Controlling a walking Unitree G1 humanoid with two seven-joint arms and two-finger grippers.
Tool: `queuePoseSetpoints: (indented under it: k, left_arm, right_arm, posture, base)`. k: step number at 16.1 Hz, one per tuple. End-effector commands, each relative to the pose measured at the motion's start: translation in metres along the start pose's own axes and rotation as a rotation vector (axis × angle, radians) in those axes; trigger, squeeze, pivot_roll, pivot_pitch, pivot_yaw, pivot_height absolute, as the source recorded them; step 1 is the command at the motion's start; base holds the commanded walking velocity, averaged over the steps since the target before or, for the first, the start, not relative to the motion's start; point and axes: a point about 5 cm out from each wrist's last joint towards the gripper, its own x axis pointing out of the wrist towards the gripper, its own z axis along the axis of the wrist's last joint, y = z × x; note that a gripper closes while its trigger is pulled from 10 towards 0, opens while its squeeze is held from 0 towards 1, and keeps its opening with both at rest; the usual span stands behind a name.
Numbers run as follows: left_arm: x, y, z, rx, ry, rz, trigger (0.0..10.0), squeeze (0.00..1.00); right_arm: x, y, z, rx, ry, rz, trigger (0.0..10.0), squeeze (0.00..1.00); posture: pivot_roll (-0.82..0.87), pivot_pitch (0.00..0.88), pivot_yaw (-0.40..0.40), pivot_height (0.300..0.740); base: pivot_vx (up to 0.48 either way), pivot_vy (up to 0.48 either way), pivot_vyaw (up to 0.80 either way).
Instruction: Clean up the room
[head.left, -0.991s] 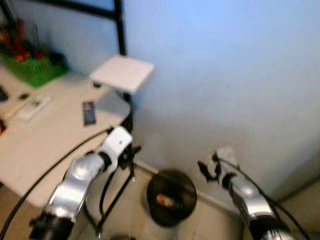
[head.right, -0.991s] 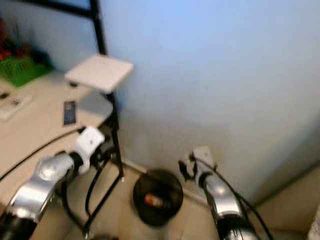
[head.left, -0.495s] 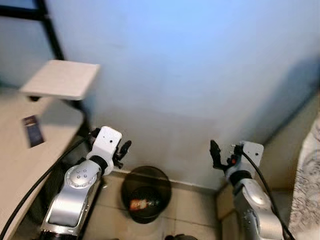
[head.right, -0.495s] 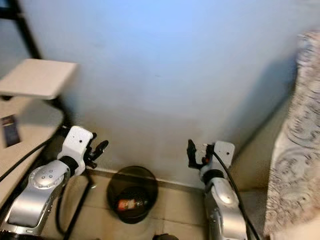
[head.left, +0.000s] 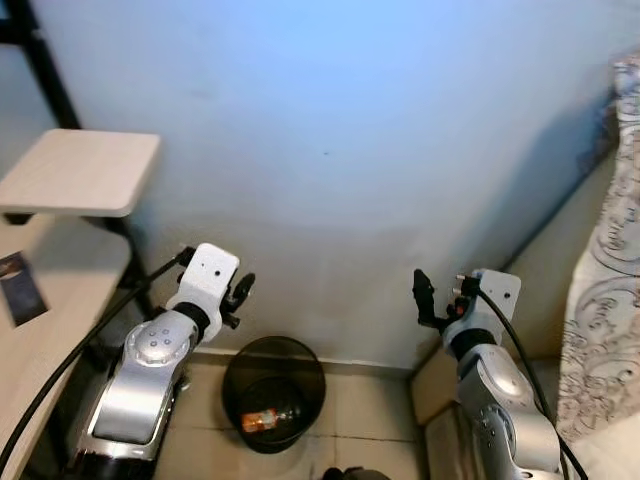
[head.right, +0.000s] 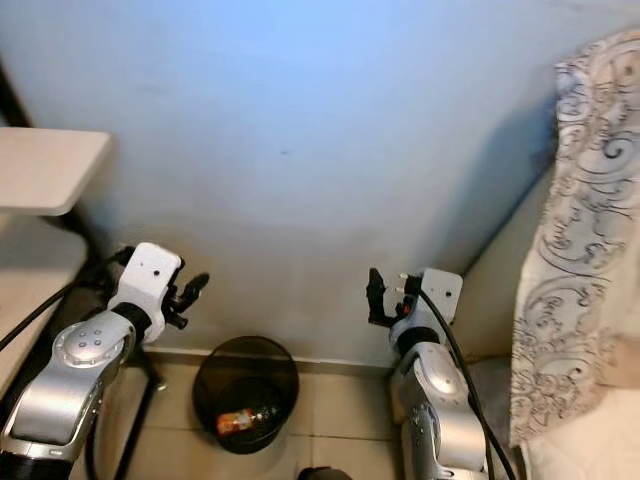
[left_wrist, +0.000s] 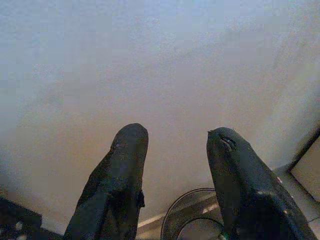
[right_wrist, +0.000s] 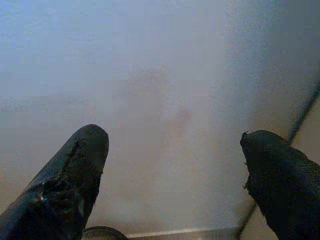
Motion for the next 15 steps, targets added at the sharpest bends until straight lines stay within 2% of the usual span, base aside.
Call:
queuePoseSetpoints:
  k: [1,7,15]
  left_arm:
    - [-0.0001,0.001,-0.0028,-0.01,0.012,0.002,10.0,0.0]
    - [-0.0007,0.0043,-0.0037,-0.065,0.015,0.022,10.0,0.0]
    - [0.0012,0.0044,-0.0032,-0.066,0.019,0.011,10.0,0.0]
  right_arm:
    - [-0.0013,-0.0028,0.0043,-0.004,-0.009,-0.017,10.0,1.0]
    - [0.0,-0.0056,0.0049,-0.013,-0.003,-0.018,10.0,1.0]
    - [0.001,-0.0043,0.0034,-0.02,0.001,-0.016,10.0,1.0]
  posture:
    - [0.07,0.0,-0.087,0.74]
    - [0.07,0.0,-0.09,0.74]
    - [0.07,0.0,-0.091,0.74]
  base:
    - [0.0,0.0,-0.78]
    - [0.0,0.0,-0.78]
    - [0.0,0.0,-0.78]
